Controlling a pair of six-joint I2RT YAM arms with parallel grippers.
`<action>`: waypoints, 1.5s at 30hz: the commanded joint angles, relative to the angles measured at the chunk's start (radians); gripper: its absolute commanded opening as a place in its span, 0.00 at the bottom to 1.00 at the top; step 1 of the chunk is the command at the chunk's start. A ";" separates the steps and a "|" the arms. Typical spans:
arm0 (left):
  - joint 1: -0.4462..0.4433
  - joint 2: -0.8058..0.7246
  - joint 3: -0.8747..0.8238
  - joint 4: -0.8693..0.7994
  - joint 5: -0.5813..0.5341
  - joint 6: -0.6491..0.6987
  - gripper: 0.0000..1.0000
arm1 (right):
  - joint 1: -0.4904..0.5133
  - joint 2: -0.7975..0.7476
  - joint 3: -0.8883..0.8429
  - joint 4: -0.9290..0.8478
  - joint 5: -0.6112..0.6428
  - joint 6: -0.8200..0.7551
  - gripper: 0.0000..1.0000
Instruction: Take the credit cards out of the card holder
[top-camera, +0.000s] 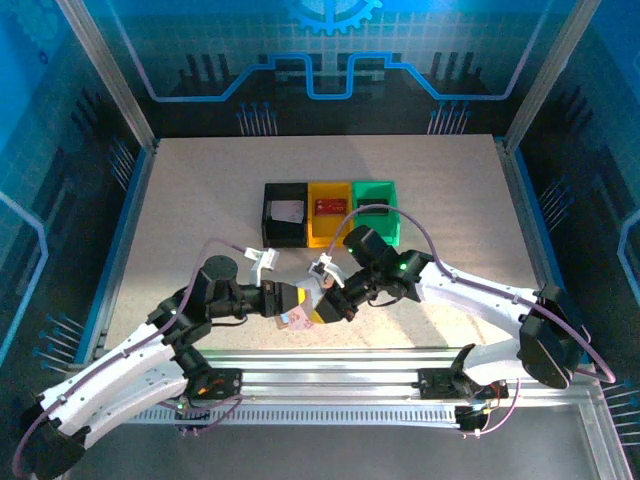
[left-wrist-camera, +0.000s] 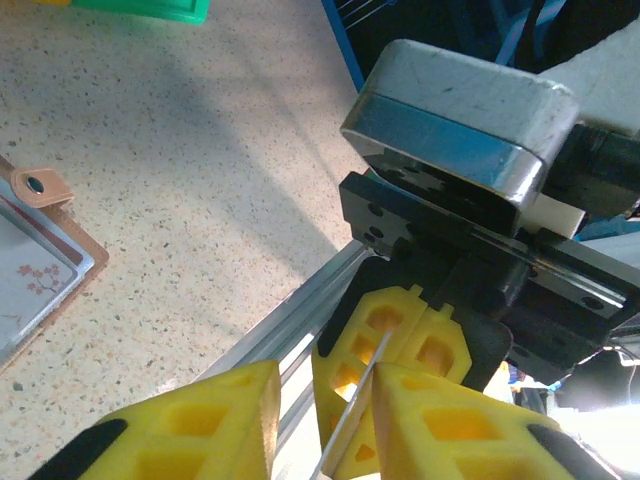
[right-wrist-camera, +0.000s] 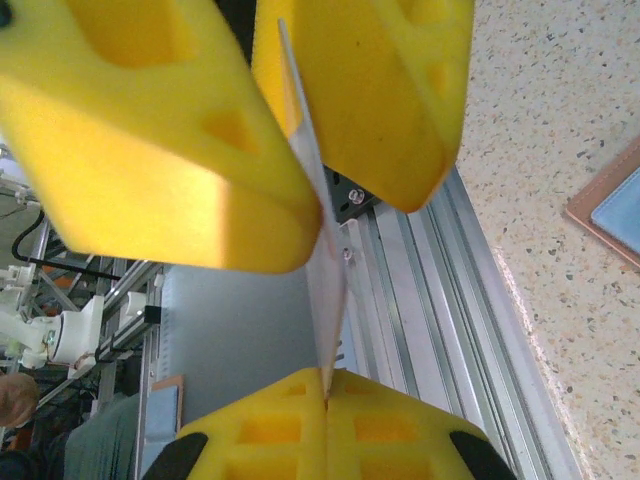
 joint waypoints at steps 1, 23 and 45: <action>0.003 -0.006 0.034 -0.004 0.036 0.027 0.25 | 0.006 -0.016 -0.011 0.035 -0.026 0.004 0.00; 0.006 -0.100 -0.002 -0.043 -0.260 -0.108 0.00 | -0.149 -0.277 -0.185 0.149 0.203 0.207 0.59; -0.050 0.016 -0.070 0.379 -0.500 -0.293 0.00 | 0.096 -0.563 -0.539 0.728 0.849 0.822 0.84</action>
